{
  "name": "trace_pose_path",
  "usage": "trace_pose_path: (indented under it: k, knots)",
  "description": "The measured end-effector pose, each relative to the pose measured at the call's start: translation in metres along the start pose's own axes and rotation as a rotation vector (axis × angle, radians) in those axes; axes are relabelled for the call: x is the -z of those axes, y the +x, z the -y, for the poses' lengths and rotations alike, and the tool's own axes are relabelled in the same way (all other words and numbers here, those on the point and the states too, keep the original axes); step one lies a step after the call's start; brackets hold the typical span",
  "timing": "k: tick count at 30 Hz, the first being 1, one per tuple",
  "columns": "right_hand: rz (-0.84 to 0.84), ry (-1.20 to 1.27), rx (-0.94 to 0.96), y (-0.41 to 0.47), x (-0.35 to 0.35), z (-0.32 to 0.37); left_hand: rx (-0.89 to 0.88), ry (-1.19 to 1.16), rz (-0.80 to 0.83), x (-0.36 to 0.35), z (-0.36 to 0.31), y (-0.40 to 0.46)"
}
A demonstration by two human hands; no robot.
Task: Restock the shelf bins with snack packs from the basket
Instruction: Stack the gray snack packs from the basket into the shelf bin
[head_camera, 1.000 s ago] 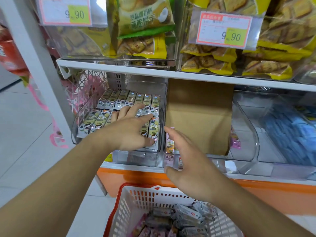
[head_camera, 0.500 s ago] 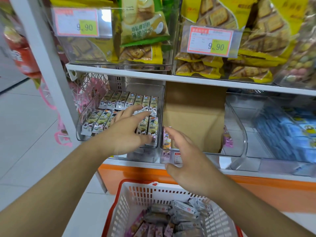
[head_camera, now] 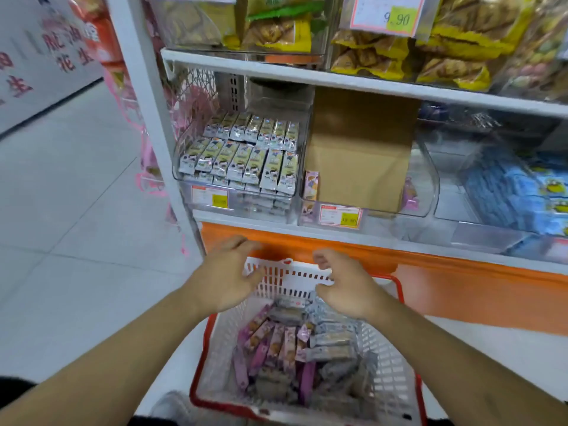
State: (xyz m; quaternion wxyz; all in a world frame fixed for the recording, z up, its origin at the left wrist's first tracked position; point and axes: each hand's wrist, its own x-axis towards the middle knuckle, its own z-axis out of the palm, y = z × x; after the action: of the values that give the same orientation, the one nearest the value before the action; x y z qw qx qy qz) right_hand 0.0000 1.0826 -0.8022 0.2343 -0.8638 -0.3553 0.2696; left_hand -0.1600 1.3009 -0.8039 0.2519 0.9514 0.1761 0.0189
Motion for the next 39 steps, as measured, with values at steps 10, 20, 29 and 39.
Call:
trace_pose_path:
  k: [10,20,29,39]
  knots:
    - [-0.034,-0.116,-0.351,0.042,-0.100,-0.120,0.500,-0.218,0.152,-0.130,0.078,-0.036]
    - [-0.207,-0.434,-0.348,0.060,-0.143,-0.145,0.567,-0.176,0.156,-0.134,0.072,-0.031]
    - [-0.123,-0.106,-0.160,0.043,-0.111,-0.089,0.658,-0.020,0.228,-0.109,0.059,-0.022]
    - [-0.171,0.046,0.339,-0.020,0.008,0.058,0.484,-0.888,0.324,0.073,-0.044,0.005]
